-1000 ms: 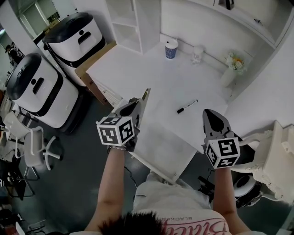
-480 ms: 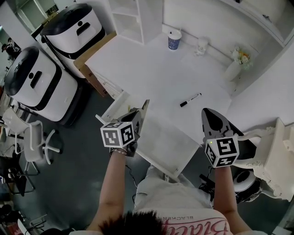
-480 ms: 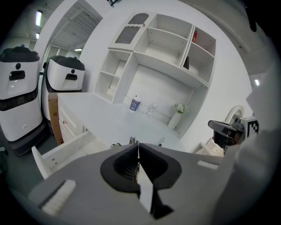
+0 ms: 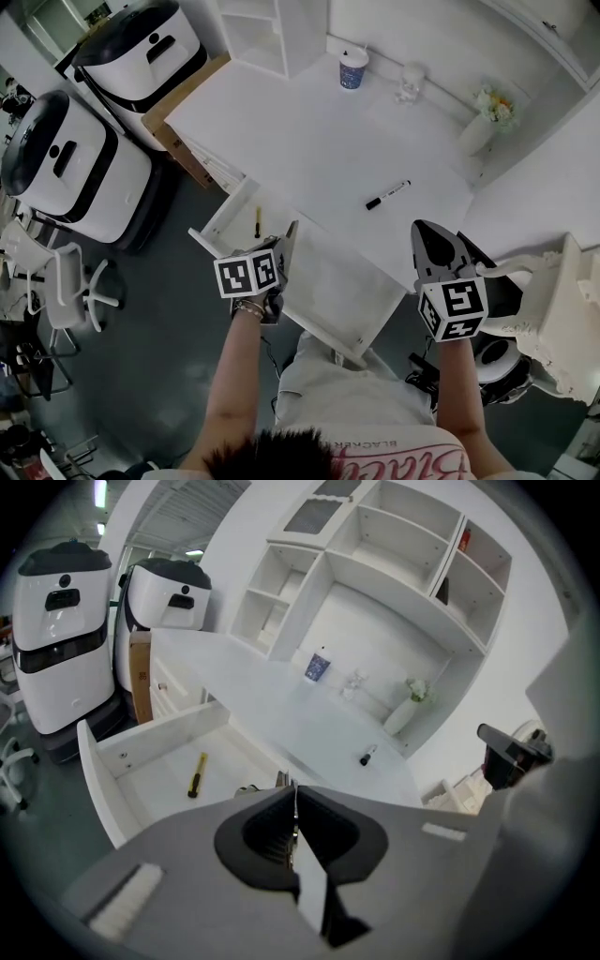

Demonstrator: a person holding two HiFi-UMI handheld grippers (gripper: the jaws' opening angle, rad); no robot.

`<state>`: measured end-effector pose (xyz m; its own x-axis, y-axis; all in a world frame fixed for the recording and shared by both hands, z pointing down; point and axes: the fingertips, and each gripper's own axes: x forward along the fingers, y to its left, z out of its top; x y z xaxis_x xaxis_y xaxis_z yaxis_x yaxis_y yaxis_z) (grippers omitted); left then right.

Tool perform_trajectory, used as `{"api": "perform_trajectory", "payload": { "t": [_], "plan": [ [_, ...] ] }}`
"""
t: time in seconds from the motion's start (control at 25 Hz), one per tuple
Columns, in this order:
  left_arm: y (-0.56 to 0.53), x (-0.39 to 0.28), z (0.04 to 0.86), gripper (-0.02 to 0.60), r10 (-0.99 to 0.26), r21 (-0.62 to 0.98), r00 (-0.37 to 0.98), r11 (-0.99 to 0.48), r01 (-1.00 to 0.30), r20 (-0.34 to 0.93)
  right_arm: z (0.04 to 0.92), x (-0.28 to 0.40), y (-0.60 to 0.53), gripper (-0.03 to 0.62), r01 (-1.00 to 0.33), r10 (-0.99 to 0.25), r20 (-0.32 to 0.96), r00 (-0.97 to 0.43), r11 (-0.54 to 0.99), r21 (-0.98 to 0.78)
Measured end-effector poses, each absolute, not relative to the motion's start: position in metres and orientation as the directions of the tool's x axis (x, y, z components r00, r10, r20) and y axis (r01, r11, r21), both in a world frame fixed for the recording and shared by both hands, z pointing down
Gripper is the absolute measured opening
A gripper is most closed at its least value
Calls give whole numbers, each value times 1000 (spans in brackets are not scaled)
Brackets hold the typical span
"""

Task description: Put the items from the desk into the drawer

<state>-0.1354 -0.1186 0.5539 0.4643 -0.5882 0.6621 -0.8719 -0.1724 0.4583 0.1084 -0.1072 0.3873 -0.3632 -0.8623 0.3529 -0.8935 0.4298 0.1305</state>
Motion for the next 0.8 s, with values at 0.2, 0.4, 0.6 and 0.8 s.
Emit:
{"api": "perform_trajectory", "payload": {
  "t": [0.2,0.4,0.6,0.8],
  "plan": [
    [-122,-132,582,15,-557,483,440,-78,-872,704,397,109,-107,8,-894,-855,377,-357,430,129],
    [-127,-127,610,14,-551,534,443,5,-845,707,407,113,-103,8,-892,-846,408,-342,429,142],
    [-136,-123,631,14,-580,616,461,90,-783,671,415,121,-99,8,-895,-839,438,-323,421,147],
    [-144,-122,646,15,-620,662,456,140,-736,638,422,123,-96,8,-887,-830,463,-311,428,171]
  ]
}}
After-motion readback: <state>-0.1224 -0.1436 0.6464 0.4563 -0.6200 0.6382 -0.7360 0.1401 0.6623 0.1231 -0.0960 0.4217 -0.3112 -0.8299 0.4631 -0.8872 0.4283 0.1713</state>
